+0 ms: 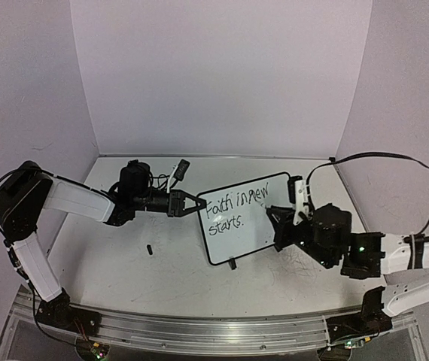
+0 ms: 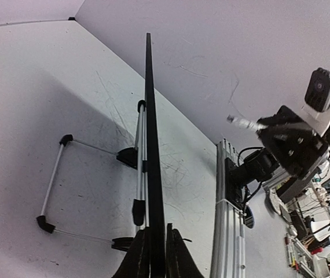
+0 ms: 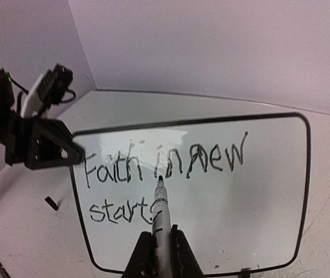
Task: Write a sentence on the whiteboard
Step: Place the whiteboard at the center of the board, then pick up the pen cap from the corner of the board.
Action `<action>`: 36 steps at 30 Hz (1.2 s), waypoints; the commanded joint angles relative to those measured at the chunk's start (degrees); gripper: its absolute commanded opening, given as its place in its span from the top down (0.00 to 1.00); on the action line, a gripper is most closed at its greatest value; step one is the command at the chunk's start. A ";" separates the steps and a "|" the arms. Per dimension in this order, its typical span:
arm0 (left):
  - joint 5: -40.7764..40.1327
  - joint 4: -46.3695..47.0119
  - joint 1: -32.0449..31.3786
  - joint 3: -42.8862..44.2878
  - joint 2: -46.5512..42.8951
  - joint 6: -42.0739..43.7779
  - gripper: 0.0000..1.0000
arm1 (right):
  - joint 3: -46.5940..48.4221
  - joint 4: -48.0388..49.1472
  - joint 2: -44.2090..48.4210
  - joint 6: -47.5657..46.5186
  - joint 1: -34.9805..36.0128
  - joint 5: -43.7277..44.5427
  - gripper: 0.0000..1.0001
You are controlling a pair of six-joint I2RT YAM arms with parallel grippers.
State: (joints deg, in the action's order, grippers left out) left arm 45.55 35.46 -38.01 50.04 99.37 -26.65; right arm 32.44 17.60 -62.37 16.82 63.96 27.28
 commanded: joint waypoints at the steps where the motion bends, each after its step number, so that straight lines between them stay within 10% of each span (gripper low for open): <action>1: 4.72 -1.27 -1.69 2.41 -1.91 -0.15 0.78 | 2.12 -8.43 8.89 1.43 0.08 6.27 1.00; 13: -0.32 -4.83 1.36 1.57 -11.82 -1.69 0.07 | 8.72 -16.80 12.50 0.60 0.00 10.30 1.00; 23: -30.30 -46.23 3.52 0.13 -28.37 -6.92 0.09 | 5.35 -15.70 13.90 4.52 -0.06 6.02 1.00; 36: -35.76 -51.22 2.16 -19.29 -36.90 -20.58 0.40 | 2.60 -12.19 14.54 2.97 -0.02 4.79 1.00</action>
State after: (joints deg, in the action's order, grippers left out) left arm 14.68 -13.83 -34.82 30.85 62.37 -44.67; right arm 35.48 2.22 -48.77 20.18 63.94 32.31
